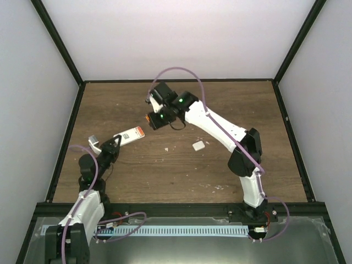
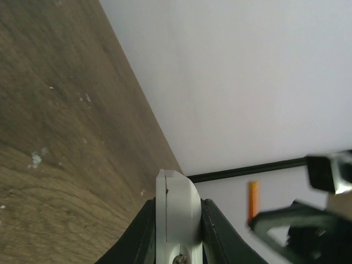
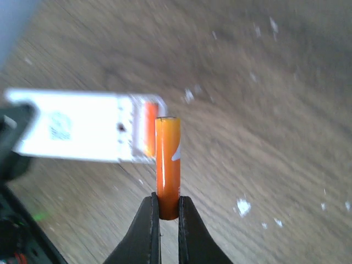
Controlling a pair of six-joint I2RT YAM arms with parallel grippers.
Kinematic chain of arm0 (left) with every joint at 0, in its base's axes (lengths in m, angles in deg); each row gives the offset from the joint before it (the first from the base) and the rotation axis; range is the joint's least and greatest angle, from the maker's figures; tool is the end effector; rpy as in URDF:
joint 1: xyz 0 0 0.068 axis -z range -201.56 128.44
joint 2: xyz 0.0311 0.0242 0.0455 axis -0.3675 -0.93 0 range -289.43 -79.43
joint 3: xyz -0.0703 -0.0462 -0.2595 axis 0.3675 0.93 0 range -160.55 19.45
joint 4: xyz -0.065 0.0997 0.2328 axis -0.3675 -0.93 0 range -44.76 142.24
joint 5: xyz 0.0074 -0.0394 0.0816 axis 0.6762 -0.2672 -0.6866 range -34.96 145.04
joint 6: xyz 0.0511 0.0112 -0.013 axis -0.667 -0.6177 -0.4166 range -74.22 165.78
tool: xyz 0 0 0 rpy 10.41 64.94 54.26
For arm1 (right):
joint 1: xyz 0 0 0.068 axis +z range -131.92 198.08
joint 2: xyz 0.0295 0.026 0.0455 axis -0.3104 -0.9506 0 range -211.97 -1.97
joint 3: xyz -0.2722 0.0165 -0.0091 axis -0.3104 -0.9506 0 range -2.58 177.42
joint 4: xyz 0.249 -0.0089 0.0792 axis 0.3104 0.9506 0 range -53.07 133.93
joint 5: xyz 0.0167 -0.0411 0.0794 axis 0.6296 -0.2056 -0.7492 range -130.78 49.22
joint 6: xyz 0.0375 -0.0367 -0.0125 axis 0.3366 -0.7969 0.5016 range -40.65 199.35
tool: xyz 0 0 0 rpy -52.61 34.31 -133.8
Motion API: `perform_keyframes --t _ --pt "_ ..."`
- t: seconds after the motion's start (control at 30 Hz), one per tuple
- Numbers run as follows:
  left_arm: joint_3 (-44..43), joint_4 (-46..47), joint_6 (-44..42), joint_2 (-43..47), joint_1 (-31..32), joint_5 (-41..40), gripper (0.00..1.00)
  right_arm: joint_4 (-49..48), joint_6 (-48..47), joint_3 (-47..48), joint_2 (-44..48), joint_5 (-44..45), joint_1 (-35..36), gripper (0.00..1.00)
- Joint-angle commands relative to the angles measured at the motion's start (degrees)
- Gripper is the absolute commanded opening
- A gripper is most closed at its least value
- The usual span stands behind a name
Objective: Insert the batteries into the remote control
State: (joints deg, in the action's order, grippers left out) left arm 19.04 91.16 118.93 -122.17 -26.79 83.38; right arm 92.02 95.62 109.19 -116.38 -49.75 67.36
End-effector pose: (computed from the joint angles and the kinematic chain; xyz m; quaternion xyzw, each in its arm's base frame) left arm 0.1537 -0.0028 0.1657 -0.3158 0.6530 -0.5192 0.4520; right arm 0.2795 0.3332 0.3102 -0.2929 0.9121 0.2132 0.1922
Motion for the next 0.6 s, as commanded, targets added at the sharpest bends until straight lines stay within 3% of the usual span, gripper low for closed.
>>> perform_keyframes --t 0.0,0.13,0.57 --pt "0.3 6.0 0.1 0.6 3.2 -4.6 0.0 9.8 -0.7 13.8 -6.4 -3.9 0.7 0.01" --pt "0.4 8.1 1.2 0.0 3.6 -4.9 0.0 11.8 0.0 18.2 -9.2 -7.9 0.6 0.01" --pt "0.2 12.0 0.9 -4.1 4.6 -3.1 0.0 11.4 2.0 16.1 -10.9 -10.7 0.6 0.01"
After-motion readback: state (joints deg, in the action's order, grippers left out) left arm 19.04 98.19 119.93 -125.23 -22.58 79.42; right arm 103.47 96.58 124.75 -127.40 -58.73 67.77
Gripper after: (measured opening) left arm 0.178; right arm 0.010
